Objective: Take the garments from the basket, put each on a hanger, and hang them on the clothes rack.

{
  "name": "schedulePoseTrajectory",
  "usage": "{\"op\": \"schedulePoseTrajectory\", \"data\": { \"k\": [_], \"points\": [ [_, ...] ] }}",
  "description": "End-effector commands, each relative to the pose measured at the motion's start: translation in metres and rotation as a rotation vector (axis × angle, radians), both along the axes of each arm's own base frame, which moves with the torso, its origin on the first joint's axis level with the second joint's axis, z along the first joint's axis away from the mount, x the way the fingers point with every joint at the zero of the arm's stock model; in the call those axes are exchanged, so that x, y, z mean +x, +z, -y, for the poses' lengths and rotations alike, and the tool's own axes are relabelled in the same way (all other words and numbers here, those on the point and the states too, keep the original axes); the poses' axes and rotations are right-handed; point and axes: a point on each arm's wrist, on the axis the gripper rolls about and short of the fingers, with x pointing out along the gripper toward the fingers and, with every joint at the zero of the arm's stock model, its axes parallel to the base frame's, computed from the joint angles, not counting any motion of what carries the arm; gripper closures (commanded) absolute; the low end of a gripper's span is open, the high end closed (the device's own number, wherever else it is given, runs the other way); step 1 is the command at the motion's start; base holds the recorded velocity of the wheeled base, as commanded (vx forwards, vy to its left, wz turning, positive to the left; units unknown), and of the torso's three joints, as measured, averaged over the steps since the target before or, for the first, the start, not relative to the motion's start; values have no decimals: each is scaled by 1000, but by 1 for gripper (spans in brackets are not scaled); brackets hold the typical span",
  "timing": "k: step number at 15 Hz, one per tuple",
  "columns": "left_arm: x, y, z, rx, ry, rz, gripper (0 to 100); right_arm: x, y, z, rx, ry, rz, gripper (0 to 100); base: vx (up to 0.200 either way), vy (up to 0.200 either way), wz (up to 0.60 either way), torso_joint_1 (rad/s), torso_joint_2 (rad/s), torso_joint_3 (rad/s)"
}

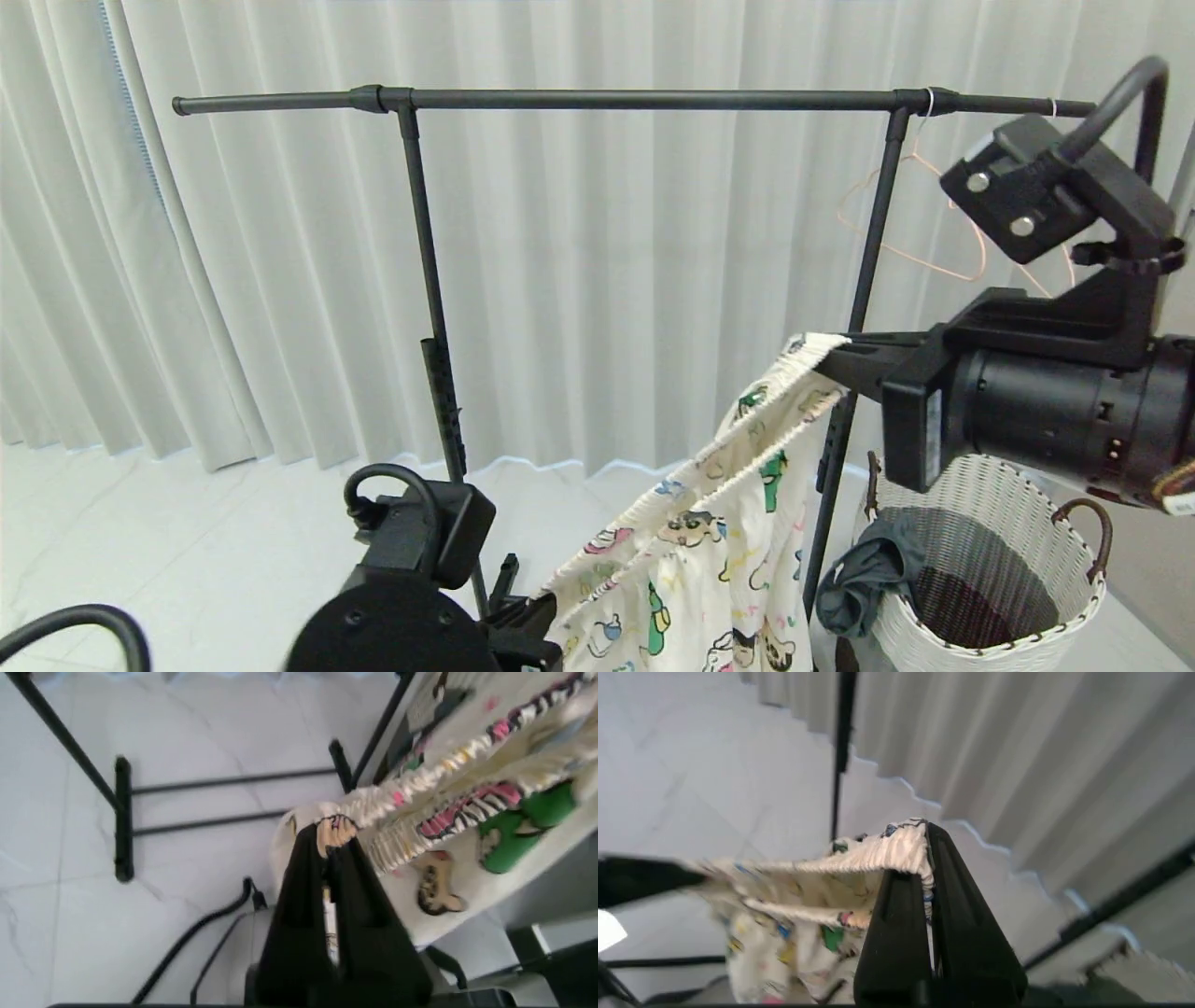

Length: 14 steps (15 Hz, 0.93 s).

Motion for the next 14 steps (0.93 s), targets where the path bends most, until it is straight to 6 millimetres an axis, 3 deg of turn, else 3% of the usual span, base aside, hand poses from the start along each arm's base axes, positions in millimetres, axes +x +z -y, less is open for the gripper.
{"op": "schedulePoseTrajectory", "data": {
  "k": [1,4,7,8,10,14],
  "points": [
    [-12,33,-23,-44,-78,116,100,-16,-6,36,-12,-71,1,100,0,0,0,0,0,0],
    [-4,71,-42,48,-182,194,100,-37,-17,65,-57,-75,-27,100,0,0,0,0,0,0],
    [4,125,-35,46,-174,200,100,-43,-16,78,-80,-119,-32,100,0,0,0,0,0,0],
    [5,133,-34,43,-175,201,100,-41,-15,80,-77,-137,-29,100,0,0,0,0,0,0],
    [12,173,-25,3,-194,214,100,-30,10,79,-15,-193,9,100,0,0,0,0,0,0],
    [12,203,-23,-63,-245,234,100,-14,54,70,80,-225,78,100,0,0,0,0,0,0]
  ]
}}
